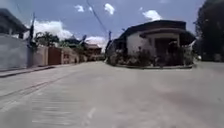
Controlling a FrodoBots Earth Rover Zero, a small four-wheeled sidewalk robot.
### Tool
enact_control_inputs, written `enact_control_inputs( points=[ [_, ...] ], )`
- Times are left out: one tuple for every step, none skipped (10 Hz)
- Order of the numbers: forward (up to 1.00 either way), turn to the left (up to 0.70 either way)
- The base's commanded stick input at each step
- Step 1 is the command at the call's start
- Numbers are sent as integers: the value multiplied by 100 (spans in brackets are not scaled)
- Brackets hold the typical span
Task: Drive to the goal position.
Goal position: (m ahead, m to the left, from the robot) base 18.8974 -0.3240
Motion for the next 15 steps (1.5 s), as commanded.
enact_control_inputs(
  points=[
    [100, 0],
    [100, 0],
    [100, 0],
    [100, 0],
    [100, 0],
    [100, 0],
    [100, 0],
    [100, 0],
    [100, 0],
    [100, 0],
    [100, 0],
    [100, -3],
    [100, -1],
    [100, 0],
    [100, 0]
  ],
)
